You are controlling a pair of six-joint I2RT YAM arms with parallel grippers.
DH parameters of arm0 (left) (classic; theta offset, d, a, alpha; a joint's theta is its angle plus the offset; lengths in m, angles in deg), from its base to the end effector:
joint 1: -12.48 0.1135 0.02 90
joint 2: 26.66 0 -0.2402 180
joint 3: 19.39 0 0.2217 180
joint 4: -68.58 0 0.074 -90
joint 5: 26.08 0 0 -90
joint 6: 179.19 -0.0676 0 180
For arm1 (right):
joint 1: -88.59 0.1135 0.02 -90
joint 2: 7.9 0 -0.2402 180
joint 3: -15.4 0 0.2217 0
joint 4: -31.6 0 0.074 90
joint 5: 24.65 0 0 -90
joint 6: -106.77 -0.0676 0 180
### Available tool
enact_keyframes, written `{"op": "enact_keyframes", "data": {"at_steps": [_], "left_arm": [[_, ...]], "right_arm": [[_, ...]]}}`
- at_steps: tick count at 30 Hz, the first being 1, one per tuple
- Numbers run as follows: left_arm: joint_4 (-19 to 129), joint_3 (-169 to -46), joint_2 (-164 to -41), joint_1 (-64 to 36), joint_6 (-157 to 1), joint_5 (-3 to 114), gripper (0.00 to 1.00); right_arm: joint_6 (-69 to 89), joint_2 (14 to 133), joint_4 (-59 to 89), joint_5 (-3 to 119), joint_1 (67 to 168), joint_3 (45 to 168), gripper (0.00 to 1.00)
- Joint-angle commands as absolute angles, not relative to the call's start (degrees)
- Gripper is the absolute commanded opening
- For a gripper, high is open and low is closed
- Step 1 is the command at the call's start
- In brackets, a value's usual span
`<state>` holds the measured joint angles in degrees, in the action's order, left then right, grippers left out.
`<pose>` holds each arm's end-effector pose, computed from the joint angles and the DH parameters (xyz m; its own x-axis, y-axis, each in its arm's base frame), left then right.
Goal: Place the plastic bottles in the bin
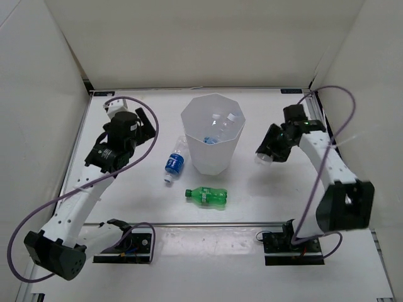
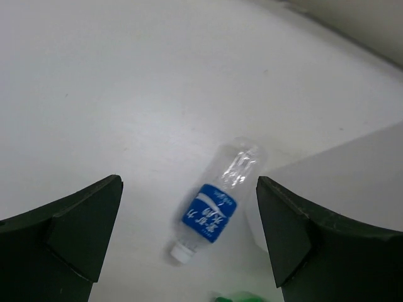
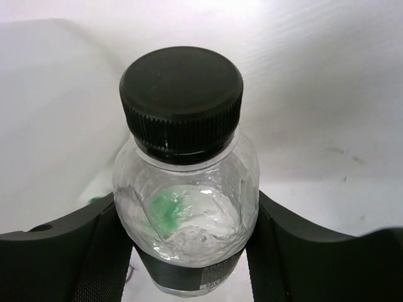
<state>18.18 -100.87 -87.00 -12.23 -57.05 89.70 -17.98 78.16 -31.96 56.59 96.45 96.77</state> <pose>0.2172 -0.0676 0.3363 -0.3929 -0.3465 -0.8518 -0.2093 0.9357 -0.2841 0.2726 0.0480 0.2042 -0.8649 0.4493 -0.2238 0.3675 0.8705 0.3274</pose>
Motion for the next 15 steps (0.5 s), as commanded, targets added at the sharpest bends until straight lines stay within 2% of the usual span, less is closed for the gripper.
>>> {"op": "enact_keyframes", "data": {"at_steps": [1,4,8,12,13,15], "left_arm": [[13.33,-97.33,-88.0,-7.74,-50.35,86.43,0.99],[13.33,-95.48,-92.74,-2.73,-50.96,78.88,0.99],[18.92,-91.88,-95.13,-2.11,-50.43,77.55,0.99],[23.51,-90.55,-99.26,-2.63,-51.74,74.21,0.99],[24.65,-90.55,-100.56,-2.63,-51.75,72.47,0.99],[29.55,-89.15,-101.8,-2.63,-52.36,68.52,0.99]], "right_arm": [[-20.06,66.82,-37.97,55.42,97.03,105.52,0.39],[-20.59,62.68,-36.33,53.22,99.56,117.38,0.39],[-16.47,66.26,-29.02,53.55,105.8,128.54,0.43],[-9.87,83.3,-36.47,56.2,114.85,148.83,0.53],[-9.87,85.68,-37.88,56.99,116.18,152.18,0.63],[-10.56,90.18,-41.91,59.1,118.72,155.29,0.72]]}}
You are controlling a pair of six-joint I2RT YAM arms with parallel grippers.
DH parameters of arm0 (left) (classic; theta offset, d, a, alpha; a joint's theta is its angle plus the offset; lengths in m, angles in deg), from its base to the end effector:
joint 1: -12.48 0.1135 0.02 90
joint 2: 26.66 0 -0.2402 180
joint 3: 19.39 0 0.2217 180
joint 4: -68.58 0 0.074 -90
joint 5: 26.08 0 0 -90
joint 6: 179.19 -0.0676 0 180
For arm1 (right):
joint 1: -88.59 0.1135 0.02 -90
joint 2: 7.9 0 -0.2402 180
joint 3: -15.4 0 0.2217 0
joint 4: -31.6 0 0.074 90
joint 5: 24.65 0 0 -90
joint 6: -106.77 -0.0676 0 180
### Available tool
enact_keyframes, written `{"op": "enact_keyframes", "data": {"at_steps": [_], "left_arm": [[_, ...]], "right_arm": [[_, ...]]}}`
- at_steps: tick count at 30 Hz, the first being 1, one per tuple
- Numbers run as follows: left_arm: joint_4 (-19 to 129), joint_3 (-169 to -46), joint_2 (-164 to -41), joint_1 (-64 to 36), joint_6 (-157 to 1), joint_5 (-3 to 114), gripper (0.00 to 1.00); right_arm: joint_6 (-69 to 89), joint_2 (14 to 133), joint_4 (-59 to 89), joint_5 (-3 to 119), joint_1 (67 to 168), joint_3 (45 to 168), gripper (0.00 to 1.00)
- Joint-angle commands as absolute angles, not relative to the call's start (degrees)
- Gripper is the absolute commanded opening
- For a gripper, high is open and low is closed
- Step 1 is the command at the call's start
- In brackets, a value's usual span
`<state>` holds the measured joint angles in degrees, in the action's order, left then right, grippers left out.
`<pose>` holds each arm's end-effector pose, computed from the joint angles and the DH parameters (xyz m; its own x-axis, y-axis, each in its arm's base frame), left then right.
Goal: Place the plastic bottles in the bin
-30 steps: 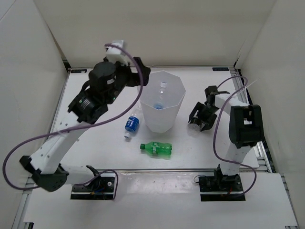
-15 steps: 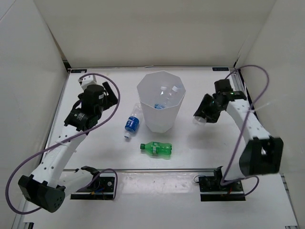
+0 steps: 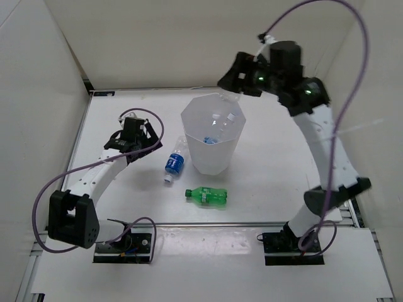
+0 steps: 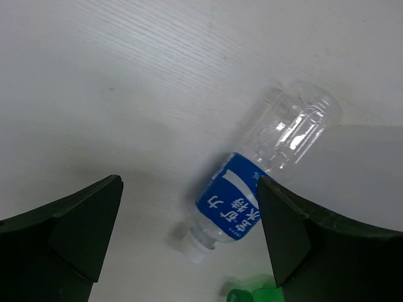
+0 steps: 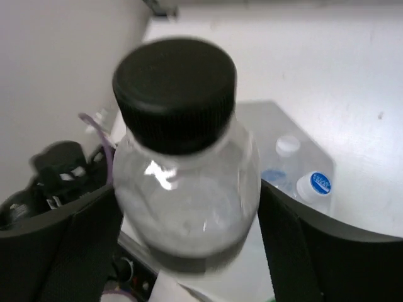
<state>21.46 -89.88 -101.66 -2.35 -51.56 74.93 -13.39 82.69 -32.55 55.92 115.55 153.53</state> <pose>0.2604 -0.0556 0.2180 -0.6837 -0.4390 -0.5830 -0.3545 0.8980 -0.2604 0.2686 0.1490 0.4770 -0.5153 0.2939 -0.8050 -0.3797 0.7638 0.5219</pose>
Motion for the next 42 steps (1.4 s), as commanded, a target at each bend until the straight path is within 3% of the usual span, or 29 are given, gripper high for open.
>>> {"op": "enact_keyframes", "data": {"at_steps": [1,4,9,24,28,29,33,39,42], "left_arm": [[30.8,-89.14,-103.2,-2.63,-52.36,64.84,0.99],[33.7,-89.14,-105.14,-3.95,-52.97,61.82,0.99],[37.4,-89.14,-108.39,-5.27,-54.91,56.82,0.99],[43.47,-89.41,-121.84,-6.59,-54.12,49.16,0.99],[43.47,-88.09,-123.25,-6.59,-54.12,49.16,0.92],[43.47,-88.09,-123.25,-6.59,-54.12,49.16,0.84],[43.47,-88.09,-119.49,-6.59,-56.4,49.95,0.71],[35.75,-97.91,-107.45,-6.59,-63.5,58.2,0.64],[30.74,-107.31,-104.1,-6.59,-67.11,63.29,0.56]], "right_arm": [[-11.53,90.71,-42.46,59.11,119.26,154.51,0.87],[-10.22,88.53,-42.47,58.65,121.63,149.76,1.0],[-7.5,82.64,-42.47,68.24,121.64,147.04,1.0],[-8.02,69.46,-41.32,66.75,117.25,134.73,1.0],[-7.49,66.37,-40.8,67.37,115.14,131.22,1.0],[-7.49,65.85,-40.8,67.37,115.13,130.51,1.0],[-7.49,63.04,-40.27,67.37,113.29,127.35,1.0],[-9.33,60.05,-38.51,67.9,111.27,121.19,1.0],[-9.34,60.04,-38.51,66.49,110.13,119.61,1.0]]}}
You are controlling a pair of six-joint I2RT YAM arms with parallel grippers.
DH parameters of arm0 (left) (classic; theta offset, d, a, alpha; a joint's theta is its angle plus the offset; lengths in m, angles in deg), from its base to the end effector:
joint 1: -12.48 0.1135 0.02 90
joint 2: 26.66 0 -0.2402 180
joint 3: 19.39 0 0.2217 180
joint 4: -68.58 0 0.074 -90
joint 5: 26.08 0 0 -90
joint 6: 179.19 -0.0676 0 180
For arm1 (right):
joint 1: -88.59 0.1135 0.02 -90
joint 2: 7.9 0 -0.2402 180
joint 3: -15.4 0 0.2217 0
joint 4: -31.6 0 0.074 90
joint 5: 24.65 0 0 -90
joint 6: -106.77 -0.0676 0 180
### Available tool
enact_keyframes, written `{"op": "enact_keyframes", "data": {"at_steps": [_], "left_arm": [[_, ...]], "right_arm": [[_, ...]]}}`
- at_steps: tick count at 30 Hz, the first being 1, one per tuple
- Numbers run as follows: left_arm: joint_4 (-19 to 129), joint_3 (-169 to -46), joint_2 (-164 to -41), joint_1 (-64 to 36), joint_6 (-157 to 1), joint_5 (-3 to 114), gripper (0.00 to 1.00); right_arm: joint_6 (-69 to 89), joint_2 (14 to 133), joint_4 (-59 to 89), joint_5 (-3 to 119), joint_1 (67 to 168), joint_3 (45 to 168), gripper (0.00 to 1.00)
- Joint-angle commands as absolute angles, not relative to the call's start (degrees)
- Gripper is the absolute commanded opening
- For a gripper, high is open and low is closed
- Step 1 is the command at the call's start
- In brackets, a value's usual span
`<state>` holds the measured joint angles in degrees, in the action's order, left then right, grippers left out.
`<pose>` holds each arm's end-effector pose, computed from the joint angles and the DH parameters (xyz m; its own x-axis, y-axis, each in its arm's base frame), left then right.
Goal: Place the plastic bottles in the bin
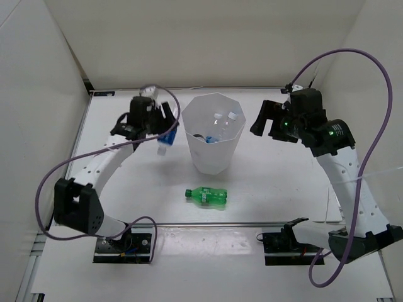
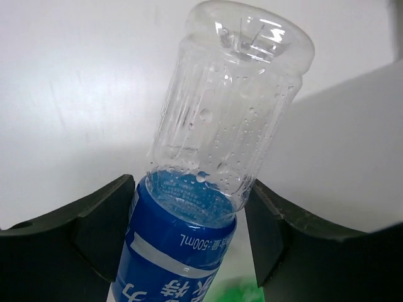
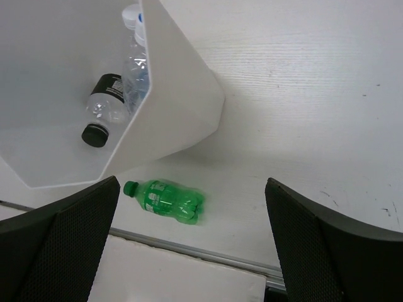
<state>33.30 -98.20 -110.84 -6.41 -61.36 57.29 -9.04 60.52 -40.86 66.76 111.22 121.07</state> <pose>0.3035 -0.1121 0.2398 -0.7339 -0.2390 -0.6358 0.0699 0.9045 -0.4207 0.2072 0.0846 0.3894 -0.6385 0.2054 -0.7417 -0.0979 0.9342 0.3430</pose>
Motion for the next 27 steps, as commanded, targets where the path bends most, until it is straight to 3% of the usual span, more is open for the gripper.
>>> {"op": "enact_keyframes", "data": {"at_steps": [1,6,12,20,22,25,27], "left_arm": [[29.95,-109.69,-104.09,-6.07,-67.83,65.22,0.55],[29.94,-128.93,-105.83,-7.37,-70.91,69.9,0.55],[29.94,-144.06,-115.15,-15.8,-73.19,64.98,0.59],[29.94,-142.15,-118.42,-26.45,-73.72,67.96,0.64],[29.94,-140.83,-117.72,-27.5,-73.72,70.06,0.69],[29.94,-140.12,-115.97,-27.51,-73.72,74.01,1.0],[29.94,-140.82,-113.07,-27.51,-74.33,76.39,1.0]], "right_arm": [[-9.34,60.04,-38.51,66.49,109.6,119.61,1.0],[-9.87,60.04,-37.98,65.96,108.54,116.01,1.0],[-12.59,60.04,-37.37,64.74,108.54,111.71,1.0],[-14.08,54.07,-34.73,63.42,108.01,106.87,1.0],[-13.47,51.97,-34.12,64.02,108.01,106.25,1.0],[-10.93,48.98,-31.85,60.8,107.49,103.97,1.0],[-5.86,45.04,-25.81,53.1,108.01,99.77,1.0]]}}
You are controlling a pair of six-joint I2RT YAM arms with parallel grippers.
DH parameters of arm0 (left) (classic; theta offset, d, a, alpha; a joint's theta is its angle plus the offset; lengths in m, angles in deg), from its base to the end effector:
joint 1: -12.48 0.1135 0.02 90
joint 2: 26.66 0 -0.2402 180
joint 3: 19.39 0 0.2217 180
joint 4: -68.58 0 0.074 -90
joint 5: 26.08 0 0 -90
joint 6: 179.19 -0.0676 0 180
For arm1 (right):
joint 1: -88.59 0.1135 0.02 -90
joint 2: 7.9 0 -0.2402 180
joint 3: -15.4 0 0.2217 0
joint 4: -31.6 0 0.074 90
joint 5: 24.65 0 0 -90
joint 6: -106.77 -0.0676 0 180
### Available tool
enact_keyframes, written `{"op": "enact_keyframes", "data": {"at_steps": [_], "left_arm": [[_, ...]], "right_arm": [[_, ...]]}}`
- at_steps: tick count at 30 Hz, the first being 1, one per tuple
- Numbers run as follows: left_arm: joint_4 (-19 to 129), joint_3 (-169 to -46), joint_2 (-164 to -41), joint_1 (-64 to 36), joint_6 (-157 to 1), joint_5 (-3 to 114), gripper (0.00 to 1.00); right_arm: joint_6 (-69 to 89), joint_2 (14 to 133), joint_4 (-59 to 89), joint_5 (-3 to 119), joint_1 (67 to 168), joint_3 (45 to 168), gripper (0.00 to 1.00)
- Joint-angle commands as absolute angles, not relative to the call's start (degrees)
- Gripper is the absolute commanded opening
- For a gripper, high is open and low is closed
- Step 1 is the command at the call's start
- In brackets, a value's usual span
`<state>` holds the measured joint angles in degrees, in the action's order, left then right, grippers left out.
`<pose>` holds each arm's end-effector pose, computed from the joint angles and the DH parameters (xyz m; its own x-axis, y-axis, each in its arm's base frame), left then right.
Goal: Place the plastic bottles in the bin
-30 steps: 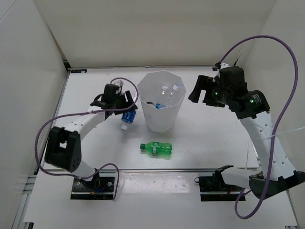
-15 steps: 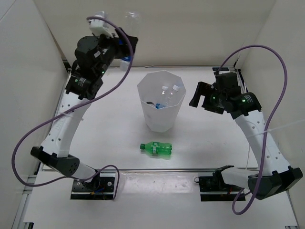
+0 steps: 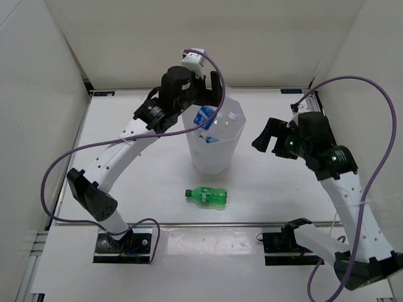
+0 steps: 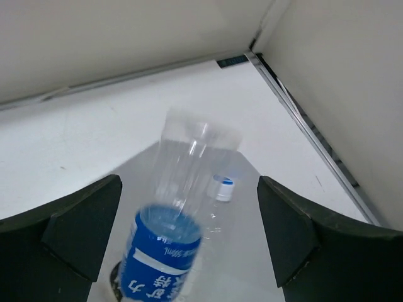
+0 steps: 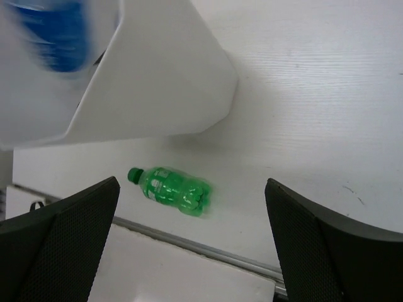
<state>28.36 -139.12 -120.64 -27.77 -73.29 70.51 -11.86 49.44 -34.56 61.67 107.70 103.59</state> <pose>0.2897 -0.2351 0.4142 -0.3360 -0.0721 -0.9391 0.4835 0.8425 -0.2377 0.1839 0.0683 0.3476 -0.6596 0.2775 -0.6985 -0.0685 0.9033 0.4236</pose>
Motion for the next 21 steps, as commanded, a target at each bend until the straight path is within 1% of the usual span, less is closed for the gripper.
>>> {"op": "enact_keyframes", "data": {"at_steps": [1,4,6,7,9,10,11,13,15,18,21], "left_arm": [[29.94,-141.69,-112.19,-27.51,-75.03,77.53,1.0],[29.94,-141.7,-107.53,-27.51,-78.11,82.36,1.0],[29.94,-138.46,-103.84,-27.51,-79.43,86.15,1.0],[29.94,-136.88,-102.52,-25.77,-80.04,86.94,1.0],[29.94,-130.04,-98.39,-24.17,-80.05,89.84,1.0],[29.42,-127.4,-96.9,-22.69,-80.05,91.33,1.0],[29.41,-121.9,-94.01,-21.8,-79.44,93.78,1.0],[28.18,-116.77,-91.1,-18.65,-76.9,94.33,1.0],[25.12,-110.98,-87.5,-16.18,-73.91,93.81,1.0],[20.37,-105.59,-83.89,-11.7,-69.16,91.27,1.0],[16.6,-102.07,-81.95,-7.83,-67.49,88.89,1.0]], "right_arm": [[-4.43,43.44,-23.77,51.57,108.01,97.92,1.0],[0.93,37.73,-18.93,50.93,111.43,91.85,1.0],[3.57,34.57,-17.69,50.93,113.72,86.93,1.0],[7.67,33.42,-16.72,49.28,115.55,85.52,1.0],[12.43,30.35,-12.95,47.34,118.37,81.66,1.0],[15.16,29.64,-11.72,48.38,122.13,80.77,1.0],[19.01,29.63,-11.01,50.47,123.99,80.76,1.0],[23.07,30.41,-11.0,53.3,128.29,80.06,1.0],[27.81,32.87,-11.52,52.52,130.59,79.35,1.0],[31.6,35.95,-8.99,51.99,137.17,76.46,1.0],[34.42,39.38,-3.37,55.23,141.48,72.86,1.0]]}}
